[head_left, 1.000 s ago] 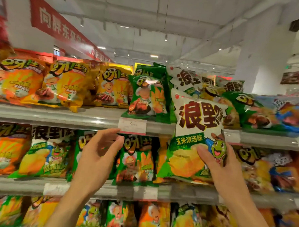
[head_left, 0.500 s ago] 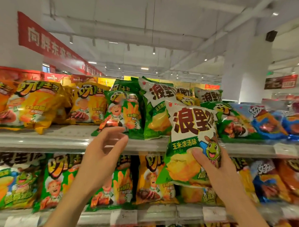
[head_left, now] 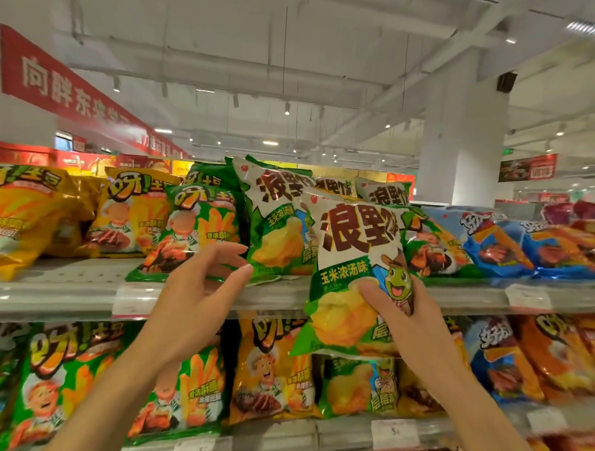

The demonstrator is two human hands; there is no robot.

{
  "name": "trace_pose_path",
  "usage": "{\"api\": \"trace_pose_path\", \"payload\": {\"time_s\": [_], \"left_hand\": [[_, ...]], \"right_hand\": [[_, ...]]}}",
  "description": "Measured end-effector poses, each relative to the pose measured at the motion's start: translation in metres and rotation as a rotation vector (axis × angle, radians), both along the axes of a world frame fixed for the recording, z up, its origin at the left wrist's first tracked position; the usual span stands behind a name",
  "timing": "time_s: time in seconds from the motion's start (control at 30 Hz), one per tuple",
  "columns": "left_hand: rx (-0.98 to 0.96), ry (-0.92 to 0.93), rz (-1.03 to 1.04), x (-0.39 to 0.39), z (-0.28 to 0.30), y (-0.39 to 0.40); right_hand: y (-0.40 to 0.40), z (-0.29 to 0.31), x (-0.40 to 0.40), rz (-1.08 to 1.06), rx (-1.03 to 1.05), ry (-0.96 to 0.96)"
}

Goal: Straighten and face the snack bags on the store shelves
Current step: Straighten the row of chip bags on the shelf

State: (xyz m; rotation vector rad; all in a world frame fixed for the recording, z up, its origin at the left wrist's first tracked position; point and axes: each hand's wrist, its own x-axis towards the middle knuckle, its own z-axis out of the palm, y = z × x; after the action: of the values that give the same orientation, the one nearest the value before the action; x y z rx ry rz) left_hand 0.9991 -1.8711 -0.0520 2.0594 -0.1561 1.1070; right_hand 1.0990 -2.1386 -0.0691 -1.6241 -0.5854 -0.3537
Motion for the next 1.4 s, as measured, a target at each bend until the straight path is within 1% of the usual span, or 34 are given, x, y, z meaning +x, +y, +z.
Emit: {"api": "trace_pose_path", "payload": {"time_s": [0.13, 0.3, 0.47, 0.53, 0.63, 0.73, 0.83, 0.97, 1.07, 1.2, 1.3, 1.4], "left_hand": [[0.069, -0.030, 0.067, 0.019, 0.014, -0.021], [0.114, -0.052, 0.148, 0.054, 0.034, -0.065], [0.309, -0.016, 0.348, 0.098, 0.049, -0.109], [0.405, 0.067, 0.455, 0.113, 0.054, -0.120], [0.509, 0.266, 0.606, 0.133, 0.057, -0.133], [0.520, 0.301, 0.671, 0.147, 0.057, -0.140], [0.428, 0.302, 0.603, 0.157, 0.058, -0.142], [0.285, 0.190, 0.518, 0.158, 0.054, -0.144], [0.249, 0.124, 0.481, 0.160, 0.048, -0.143], [0.156, 0.066, 0.353, 0.163, 0.046, -0.147], [0.092, 0.061, 0.230, 0.169, 0.049, -0.148], [0.039, 0.038, 0.170, 0.174, 0.051, -0.147]], "right_hand": [[-0.025, 0.012, 0.025, -0.016, -0.010, -0.002], [-0.060, 0.035, 0.064, -0.035, -0.046, -0.053], [-0.087, 0.055, 0.103, -0.075, -0.057, -0.048], [-0.096, 0.060, 0.115, -0.078, -0.071, -0.024], [-0.105, 0.065, 0.126, -0.027, -0.077, 0.018], [-0.108, 0.066, 0.133, 0.011, -0.066, 0.028], [-0.110, 0.063, 0.138, 0.033, -0.054, 0.034], [-0.112, 0.061, 0.140, 0.073, -0.034, 0.044], [-0.112, 0.061, 0.143, 0.076, -0.023, 0.051], [-0.112, 0.059, 0.144, 0.075, -0.012, 0.056], [-0.112, 0.057, 0.144, 0.074, -0.007, 0.056], [-0.112, 0.057, 0.144, 0.076, -0.001, 0.060]]}}
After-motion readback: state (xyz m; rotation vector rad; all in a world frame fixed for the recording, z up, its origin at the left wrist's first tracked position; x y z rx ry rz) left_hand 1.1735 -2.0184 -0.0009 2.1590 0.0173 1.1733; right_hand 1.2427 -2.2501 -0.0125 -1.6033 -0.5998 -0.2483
